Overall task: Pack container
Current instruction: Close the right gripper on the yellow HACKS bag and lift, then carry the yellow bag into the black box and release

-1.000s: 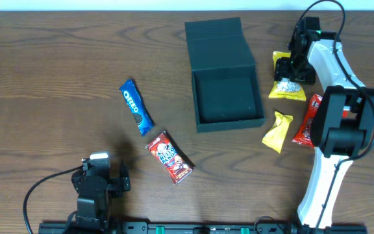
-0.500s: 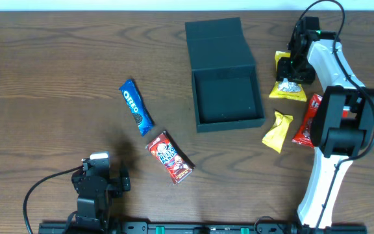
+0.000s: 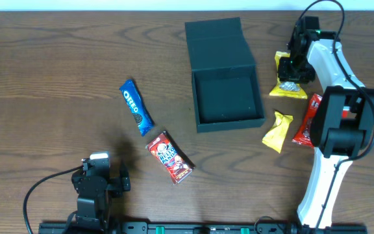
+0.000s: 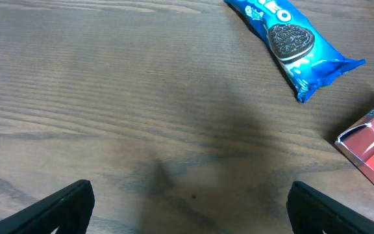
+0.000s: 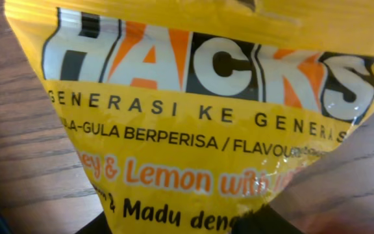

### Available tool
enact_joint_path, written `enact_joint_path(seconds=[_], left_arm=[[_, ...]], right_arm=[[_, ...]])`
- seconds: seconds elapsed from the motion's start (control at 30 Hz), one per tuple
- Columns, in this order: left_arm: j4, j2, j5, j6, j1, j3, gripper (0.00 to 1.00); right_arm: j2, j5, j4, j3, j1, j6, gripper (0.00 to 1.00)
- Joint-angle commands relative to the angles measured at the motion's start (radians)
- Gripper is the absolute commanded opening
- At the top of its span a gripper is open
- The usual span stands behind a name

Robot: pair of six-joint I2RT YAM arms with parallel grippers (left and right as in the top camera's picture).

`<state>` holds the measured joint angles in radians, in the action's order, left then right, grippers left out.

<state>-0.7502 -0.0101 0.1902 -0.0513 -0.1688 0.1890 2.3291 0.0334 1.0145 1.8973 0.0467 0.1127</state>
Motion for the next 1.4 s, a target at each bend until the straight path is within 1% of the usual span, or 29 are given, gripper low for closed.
enact_joint_path(seconds=[0.0, 0.03, 0.1, 0.17, 0.3, 0.37, 0.47, 0.57, 0.67, 0.77, 0.97, 1.03, 1.1, 1.2, 1.37], left_arm=[[-0.015, 0.006, 0.007, 0.007, -0.002, -0.020, 0.96], [-0.015, 0.006, 0.006, 0.007, -0.002, -0.020, 0.96], [-0.015, 0.006, 0.006, 0.007, -0.002, -0.020, 0.96], [-0.015, 0.006, 0.006, 0.007, -0.002, -0.020, 0.96], [-0.015, 0.006, 0.006, 0.007, -0.002, -0.020, 0.96], [-0.015, 0.006, 0.006, 0.007, -0.002, -0.020, 0.96], [-0.015, 0.006, 0.006, 0.007, -0.002, -0.020, 0.96], [-0.015, 0.006, 0.006, 0.007, -0.002, -0.020, 0.96], [-0.015, 0.006, 0.007, 0.007, -0.002, -0.020, 0.96], [-0.015, 0.006, 0.006, 0.007, -0.002, -0.020, 0.96], [-0.015, 0.006, 0.007, 0.007, -0.002, -0.020, 0.96], [-0.015, 0.006, 0.007, 0.007, -0.002, -0.020, 0.95], [-0.015, 0.006, 0.006, 0.007, -0.002, -0.020, 0.96], [-0.015, 0.006, 0.006, 0.007, -0.002, -0.020, 0.96], [-0.015, 0.006, 0.007, 0.007, -0.002, -0.020, 0.96]], right_arm=[[0.012, -0.023, 0.006, 0.004, -0.021, -0.002, 0.34], [0.010, -0.023, 0.009, 0.004, -0.024, -0.002, 0.31], [0.008, -0.023, 0.012, 0.005, -0.032, -0.002, 0.29], [0.005, -0.023, 0.013, 0.005, -0.035, -0.002, 0.23], [-0.008, -0.023, 0.019, 0.005, -0.035, -0.002, 0.23], [-0.019, -0.023, 0.027, 0.005, -0.035, -0.002, 0.20], [-0.044, -0.023, 0.042, 0.005, -0.035, -0.002, 0.20], [-0.092, -0.023, 0.065, 0.005, -0.035, -0.002, 0.16], [-0.155, -0.023, 0.095, 0.005, -0.035, -0.002, 0.07], [-0.220, -0.023, 0.131, 0.005, -0.038, -0.002, 0.05], [-0.359, -0.026, 0.222, 0.005, -0.097, -0.002, 0.05], [-0.406, -0.055, 0.259, 0.005, -0.143, -0.002, 0.09], [-0.435, -0.087, 0.288, 0.005, -0.191, -0.002, 0.08], [-0.454, -0.127, 0.313, 0.005, -0.278, -0.002, 0.05], [-0.437, -0.139, 0.308, 0.004, -0.383, 0.006, 0.07]])
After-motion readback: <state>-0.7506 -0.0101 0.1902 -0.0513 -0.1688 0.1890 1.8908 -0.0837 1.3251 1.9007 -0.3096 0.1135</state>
